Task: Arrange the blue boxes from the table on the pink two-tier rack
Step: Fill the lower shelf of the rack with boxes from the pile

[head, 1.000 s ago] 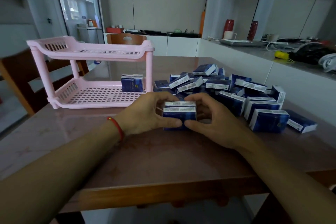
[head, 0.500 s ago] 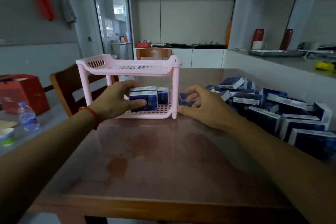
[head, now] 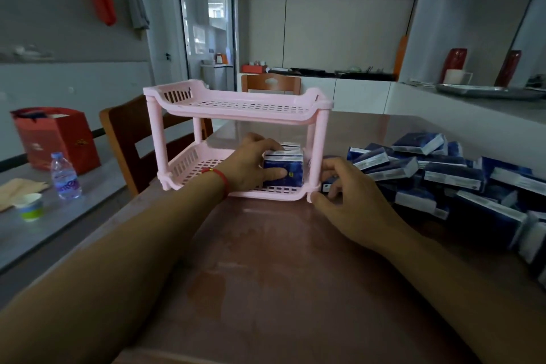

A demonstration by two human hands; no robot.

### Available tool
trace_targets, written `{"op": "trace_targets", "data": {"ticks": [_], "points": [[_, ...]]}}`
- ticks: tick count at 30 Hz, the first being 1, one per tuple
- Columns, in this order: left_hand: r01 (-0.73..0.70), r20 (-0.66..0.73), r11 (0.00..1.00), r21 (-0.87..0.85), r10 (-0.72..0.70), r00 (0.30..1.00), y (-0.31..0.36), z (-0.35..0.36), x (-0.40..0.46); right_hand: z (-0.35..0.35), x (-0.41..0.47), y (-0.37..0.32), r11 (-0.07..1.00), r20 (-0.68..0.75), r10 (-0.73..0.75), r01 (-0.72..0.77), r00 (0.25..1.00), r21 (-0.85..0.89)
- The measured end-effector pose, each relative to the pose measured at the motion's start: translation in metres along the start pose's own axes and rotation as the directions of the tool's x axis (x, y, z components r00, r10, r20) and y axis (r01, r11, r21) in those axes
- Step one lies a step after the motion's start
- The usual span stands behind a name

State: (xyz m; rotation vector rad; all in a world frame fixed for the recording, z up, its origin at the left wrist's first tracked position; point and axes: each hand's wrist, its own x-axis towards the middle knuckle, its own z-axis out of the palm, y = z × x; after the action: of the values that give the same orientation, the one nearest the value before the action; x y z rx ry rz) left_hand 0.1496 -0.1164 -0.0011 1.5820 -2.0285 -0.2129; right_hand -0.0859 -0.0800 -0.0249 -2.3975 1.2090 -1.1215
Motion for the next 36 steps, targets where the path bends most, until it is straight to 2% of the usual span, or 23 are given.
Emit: {"op": "trace_targets", "data": {"ticks": [5, 10, 24, 32, 34, 36], "points": [[0.029, -0.009, 0.998, -0.052, -0.029, 1.0, 0.001, 0.0, 0.0, 0.001, 0.0, 0.0, 1.0, -0.007, -0.011, 0.011, 1.0, -0.014], [0.11, 0.117, 0.981, -0.157, -0.092, 0.989, -0.005, 0.0, 0.006, 0.001, 0.002, 0.001, 1.0, -0.001, 0.002, -0.002, 1.0, -0.009], [0.074, 0.092, 0.977, -0.201, -0.056, 0.994, -0.002, 0.008, 0.016, 0.0, 0.003, 0.001, 0.999, -0.004, -0.013, 0.013, 1.0, -0.029], [0.123, 0.131, 0.98, -0.154, -0.103, 0.986, 0.001, 0.002, 0.008, -0.004, 0.0, 0.0, 0.996, -0.036, -0.036, 0.033, 0.999, -0.083], [0.146, 0.117, 0.987, -0.068, -0.137, 0.984, 0.003, -0.004, 0.001, -0.01, -0.001, -0.002, 0.996, -0.062, -0.052, 0.047, 0.997, -0.075], [0.146, 0.018, 0.987, 0.068, -0.147, 0.989, 0.01, -0.01, -0.011, -0.018, -0.004, -0.004, 0.995, -0.102, -0.055, 0.046, 0.993, -0.091]]}}
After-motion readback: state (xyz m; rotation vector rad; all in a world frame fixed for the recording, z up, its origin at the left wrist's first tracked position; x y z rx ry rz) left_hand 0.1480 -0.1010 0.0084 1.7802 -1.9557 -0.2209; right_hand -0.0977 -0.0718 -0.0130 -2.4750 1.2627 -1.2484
